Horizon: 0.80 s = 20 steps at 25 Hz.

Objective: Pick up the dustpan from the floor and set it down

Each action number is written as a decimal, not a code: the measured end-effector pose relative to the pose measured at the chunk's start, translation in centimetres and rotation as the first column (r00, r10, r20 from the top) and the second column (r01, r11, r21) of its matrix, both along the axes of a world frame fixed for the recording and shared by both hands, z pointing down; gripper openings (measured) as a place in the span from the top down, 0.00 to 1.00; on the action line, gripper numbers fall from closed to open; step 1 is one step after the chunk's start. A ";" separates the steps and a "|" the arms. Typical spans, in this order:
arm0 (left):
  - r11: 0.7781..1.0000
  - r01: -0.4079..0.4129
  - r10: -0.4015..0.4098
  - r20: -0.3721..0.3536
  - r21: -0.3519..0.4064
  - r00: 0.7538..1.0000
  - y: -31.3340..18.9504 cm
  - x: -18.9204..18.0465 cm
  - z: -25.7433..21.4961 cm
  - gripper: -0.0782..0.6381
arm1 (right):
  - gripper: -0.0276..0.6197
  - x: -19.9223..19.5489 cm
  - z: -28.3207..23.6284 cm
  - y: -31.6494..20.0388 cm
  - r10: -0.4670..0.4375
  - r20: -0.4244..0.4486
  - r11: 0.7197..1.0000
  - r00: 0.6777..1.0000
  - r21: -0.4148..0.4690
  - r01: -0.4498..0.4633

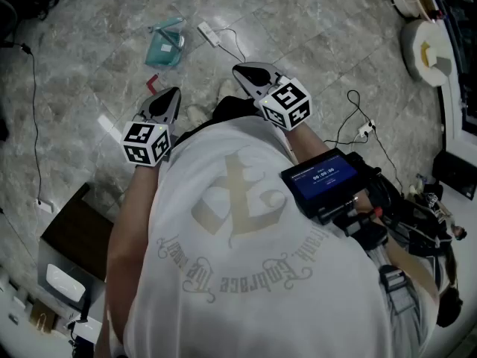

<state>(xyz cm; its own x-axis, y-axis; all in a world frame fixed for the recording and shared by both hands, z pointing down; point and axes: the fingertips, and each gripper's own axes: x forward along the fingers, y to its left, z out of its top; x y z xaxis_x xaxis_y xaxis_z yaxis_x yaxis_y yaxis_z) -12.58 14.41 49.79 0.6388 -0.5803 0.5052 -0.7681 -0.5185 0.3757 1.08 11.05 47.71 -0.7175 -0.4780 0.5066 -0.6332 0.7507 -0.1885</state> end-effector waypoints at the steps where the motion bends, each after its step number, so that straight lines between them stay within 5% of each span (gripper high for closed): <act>1: 1.000 -0.001 0.001 0.001 -0.003 1.000 0.1 0.0 0.2 0.87 | 0.93 0.2 0.1 0.0 0.003 0.000 1.000 1.000 -0.002 -0.003; 20: 0.994 0.104 -0.105 0.009 0.032 0.994 1.1 -3.0 -0.8 0.87 | 0.93 -1.2 -2.2 -1.5 -0.033 0.024 0.996 0.999 0.085 0.031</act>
<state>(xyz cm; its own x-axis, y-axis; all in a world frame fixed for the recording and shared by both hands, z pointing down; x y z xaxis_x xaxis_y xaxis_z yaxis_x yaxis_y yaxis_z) -15.62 15.46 48.95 0.5684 -0.6595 0.4919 -0.8226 -0.4467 0.3517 -0.11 9.51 45.53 -0.7451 -0.4949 0.4472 -0.6046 0.7843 -0.1393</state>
